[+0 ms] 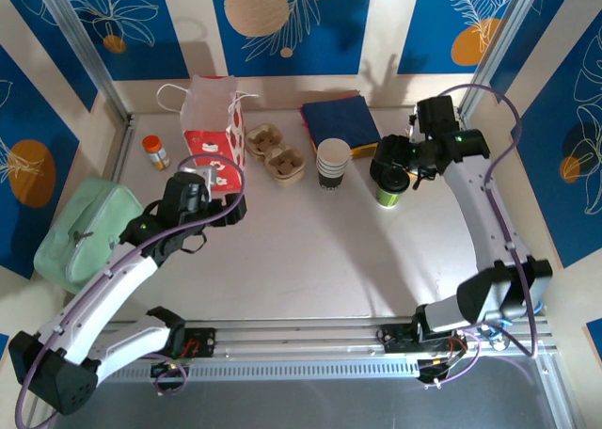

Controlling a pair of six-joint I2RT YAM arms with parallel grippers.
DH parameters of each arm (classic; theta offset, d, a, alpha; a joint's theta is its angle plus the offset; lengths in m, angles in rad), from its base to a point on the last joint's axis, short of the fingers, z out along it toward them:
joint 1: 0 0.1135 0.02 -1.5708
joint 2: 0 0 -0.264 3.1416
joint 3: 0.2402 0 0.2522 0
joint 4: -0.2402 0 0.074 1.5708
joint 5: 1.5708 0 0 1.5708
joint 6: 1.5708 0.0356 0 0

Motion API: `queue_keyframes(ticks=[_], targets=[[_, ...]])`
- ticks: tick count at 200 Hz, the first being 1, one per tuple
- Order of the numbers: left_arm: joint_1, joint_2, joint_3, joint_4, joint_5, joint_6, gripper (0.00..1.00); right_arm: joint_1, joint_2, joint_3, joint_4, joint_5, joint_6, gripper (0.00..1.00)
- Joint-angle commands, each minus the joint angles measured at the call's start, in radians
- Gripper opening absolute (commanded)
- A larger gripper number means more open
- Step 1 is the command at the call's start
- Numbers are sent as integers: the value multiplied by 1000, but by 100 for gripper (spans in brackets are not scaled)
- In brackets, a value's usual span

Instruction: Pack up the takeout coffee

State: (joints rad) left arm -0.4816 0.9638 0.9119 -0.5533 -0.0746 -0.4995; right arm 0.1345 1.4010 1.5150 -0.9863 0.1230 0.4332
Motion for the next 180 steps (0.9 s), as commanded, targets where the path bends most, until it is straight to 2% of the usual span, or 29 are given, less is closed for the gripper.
queue_keyframes(ticks=[1, 49, 88, 124, 158, 180], targets=[[11, 5, 40, 7, 34, -21, 87, 27, -63, -68, 74, -128, -17, 86], [6, 95, 59, 96, 108, -86, 81, 184, -149, -278, 327, -181, -26, 85], [-28, 236, 86, 223, 167, -177, 76, 351, -243, -529, 614, -85, -74, 85], [-88, 374, 138, 291, 137, -231, 73, 364, -316, -730, 832, -78, -74, 85], [-144, 513, 216, 290, 50, -290, 70, 366, -341, -885, 994, -40, -44, 85], [-157, 598, 274, 288, 1, -334, 67, 367, -328, -891, 1001, -23, -26, 85]])
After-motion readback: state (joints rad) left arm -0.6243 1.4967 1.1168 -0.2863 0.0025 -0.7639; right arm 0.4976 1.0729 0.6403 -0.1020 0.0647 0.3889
